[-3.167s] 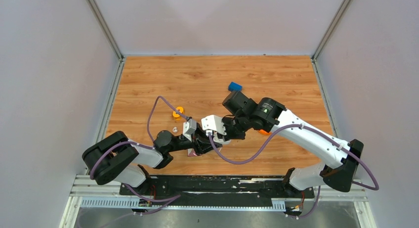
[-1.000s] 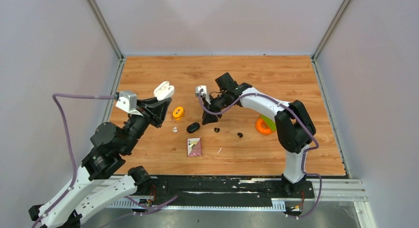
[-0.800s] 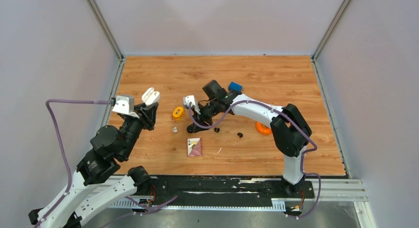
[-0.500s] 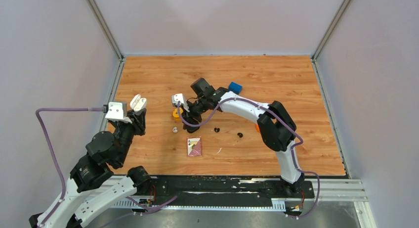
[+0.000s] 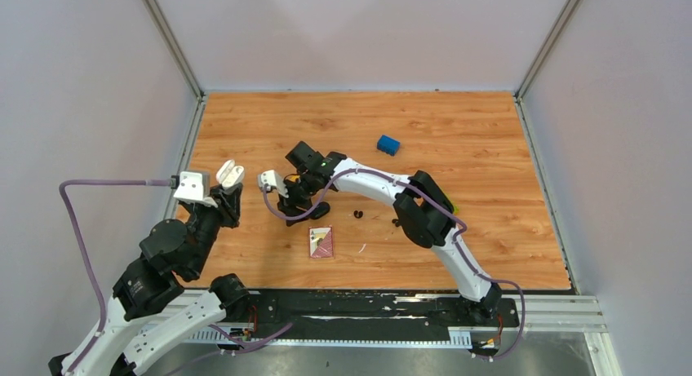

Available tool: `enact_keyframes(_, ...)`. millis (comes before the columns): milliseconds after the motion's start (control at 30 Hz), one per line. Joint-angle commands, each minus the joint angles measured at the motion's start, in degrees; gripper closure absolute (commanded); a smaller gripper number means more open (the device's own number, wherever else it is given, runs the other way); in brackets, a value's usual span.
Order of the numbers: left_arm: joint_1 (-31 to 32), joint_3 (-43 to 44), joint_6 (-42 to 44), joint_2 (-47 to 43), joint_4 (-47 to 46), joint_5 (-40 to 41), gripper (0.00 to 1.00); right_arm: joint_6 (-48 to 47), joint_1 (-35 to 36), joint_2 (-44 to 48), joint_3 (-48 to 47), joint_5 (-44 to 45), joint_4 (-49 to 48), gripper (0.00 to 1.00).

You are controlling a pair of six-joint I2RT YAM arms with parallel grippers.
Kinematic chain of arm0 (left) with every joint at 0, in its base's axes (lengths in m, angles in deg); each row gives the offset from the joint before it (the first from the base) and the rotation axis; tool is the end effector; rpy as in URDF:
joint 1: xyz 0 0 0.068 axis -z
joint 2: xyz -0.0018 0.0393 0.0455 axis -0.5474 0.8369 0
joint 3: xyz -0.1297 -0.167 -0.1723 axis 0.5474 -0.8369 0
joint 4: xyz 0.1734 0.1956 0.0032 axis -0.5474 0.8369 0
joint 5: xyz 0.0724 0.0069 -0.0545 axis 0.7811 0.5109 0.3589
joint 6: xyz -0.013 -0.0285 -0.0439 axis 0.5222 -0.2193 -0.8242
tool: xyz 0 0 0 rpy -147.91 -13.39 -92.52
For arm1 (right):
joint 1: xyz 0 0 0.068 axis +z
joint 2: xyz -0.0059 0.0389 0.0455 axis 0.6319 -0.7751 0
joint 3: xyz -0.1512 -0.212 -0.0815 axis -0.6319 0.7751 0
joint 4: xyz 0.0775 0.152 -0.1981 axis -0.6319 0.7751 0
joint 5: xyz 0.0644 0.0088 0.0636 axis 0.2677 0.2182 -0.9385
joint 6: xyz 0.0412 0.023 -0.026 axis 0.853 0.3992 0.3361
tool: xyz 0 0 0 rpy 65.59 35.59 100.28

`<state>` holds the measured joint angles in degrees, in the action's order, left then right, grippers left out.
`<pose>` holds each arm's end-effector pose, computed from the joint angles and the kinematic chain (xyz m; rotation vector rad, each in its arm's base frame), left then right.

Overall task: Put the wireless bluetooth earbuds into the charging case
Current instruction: Pick up the earbud from the center of the board.

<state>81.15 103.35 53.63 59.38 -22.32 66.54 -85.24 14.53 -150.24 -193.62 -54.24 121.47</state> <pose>0.0506 -0.0229 0.3705 0.0172 1.6124 -0.2370 0.2775 0.4176 0.1867 -1.9853 1.5448 1.0227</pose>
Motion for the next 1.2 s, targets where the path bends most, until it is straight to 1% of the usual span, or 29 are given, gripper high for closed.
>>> enact_keyframes(0,-0.15,0.35,-1.95,-1.21,-1.19,-3.26,1.00,-0.93,-0.10,-2.97,-5.19,2.29,1.95,0.51)
enact_keyframes(400,-0.15,-0.67,-2.39,-2.33,-1.44,-5.47,1.00,0.92,-0.02,-8.87,-11.25,6.02,2.30,0.46)
enact_keyframes(633,-0.14,-1.30,-2.22,-2.71,-1.86,-5.94,1.00,0.04,0.03,-9.02,-9.49,9.55,1.92,0.52)
enact_keyframes(767,-0.15,-1.64,-2.22,-2.79,-2.22,-6.48,1.00,-0.26,-0.01,-5.61,-5.02,10.95,-0.20,0.65)
enact_keyframes(833,-0.15,-1.86,-2.22,-2.87,-2.65,-6.82,1.00,-0.32,-0.01,-3.15,-2.03,11.23,-1.97,0.69)
enact_keyframes(967,-0.15,-2.10,-2.28,-2.68,-3.38,-7.37,1.00,-0.26,-0.02,1.53,2.93,11.41,-4.59,0.73)
enact_keyframes(1100,-0.15,-2.19,-2.30,-2.49,-4.13,-7.92,1.00,-0.17,-0.11,7.14,6.09,9.67,-3.15,0.73)
enact_keyframes(1167,-0.15,-2.35,-2.15,-2.18,-4.67,-8.45,1.00,-0.38,-0.46,11.24,9.77,8.38,-3.05,0.73)
